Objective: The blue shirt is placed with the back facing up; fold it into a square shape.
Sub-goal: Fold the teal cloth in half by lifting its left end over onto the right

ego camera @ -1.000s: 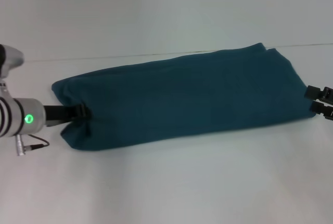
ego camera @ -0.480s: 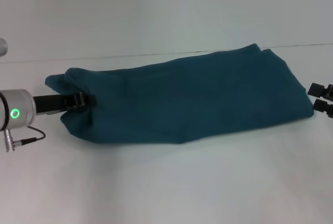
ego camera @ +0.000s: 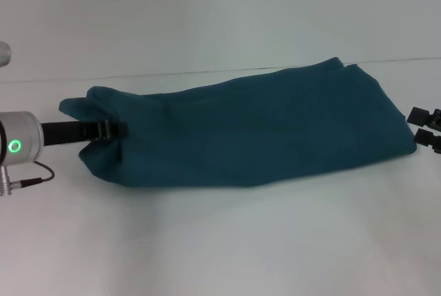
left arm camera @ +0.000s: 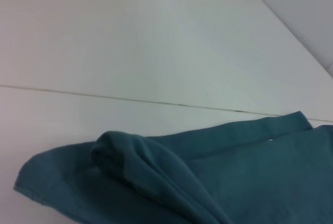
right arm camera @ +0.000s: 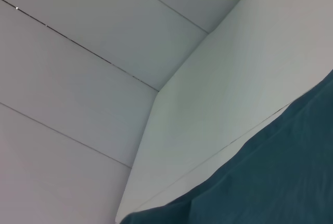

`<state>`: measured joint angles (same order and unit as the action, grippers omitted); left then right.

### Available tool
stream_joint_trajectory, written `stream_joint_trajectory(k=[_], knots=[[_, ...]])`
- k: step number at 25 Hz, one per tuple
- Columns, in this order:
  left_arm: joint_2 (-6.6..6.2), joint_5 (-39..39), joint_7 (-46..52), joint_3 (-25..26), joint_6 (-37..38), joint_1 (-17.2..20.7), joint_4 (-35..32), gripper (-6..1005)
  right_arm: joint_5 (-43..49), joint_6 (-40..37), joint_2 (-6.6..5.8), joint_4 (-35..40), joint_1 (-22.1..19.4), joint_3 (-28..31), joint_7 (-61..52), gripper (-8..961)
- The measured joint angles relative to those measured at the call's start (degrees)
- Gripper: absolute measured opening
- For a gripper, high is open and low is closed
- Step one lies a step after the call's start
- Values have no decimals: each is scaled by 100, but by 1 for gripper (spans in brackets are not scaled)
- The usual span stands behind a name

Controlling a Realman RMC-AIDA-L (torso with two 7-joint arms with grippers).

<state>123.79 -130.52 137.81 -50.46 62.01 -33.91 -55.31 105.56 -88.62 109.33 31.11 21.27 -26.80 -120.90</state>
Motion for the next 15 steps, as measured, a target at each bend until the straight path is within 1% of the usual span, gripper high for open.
stream_joint_trajectory(k=[4, 10, 15], knots=[[-49, -482, 296, 168, 21, 4, -101, 88, -3, -10, 0, 0, 6, 0, -26, 922], [-200, -1337, 562, 990, 12, -38, -90, 89, -15, 14, 0, 0, 7, -1, -30, 922], [-306, -1807, 599, 1528, -72, -53, -88, 89, -26, 21, 1, 0, 8, -1, -30, 922]])
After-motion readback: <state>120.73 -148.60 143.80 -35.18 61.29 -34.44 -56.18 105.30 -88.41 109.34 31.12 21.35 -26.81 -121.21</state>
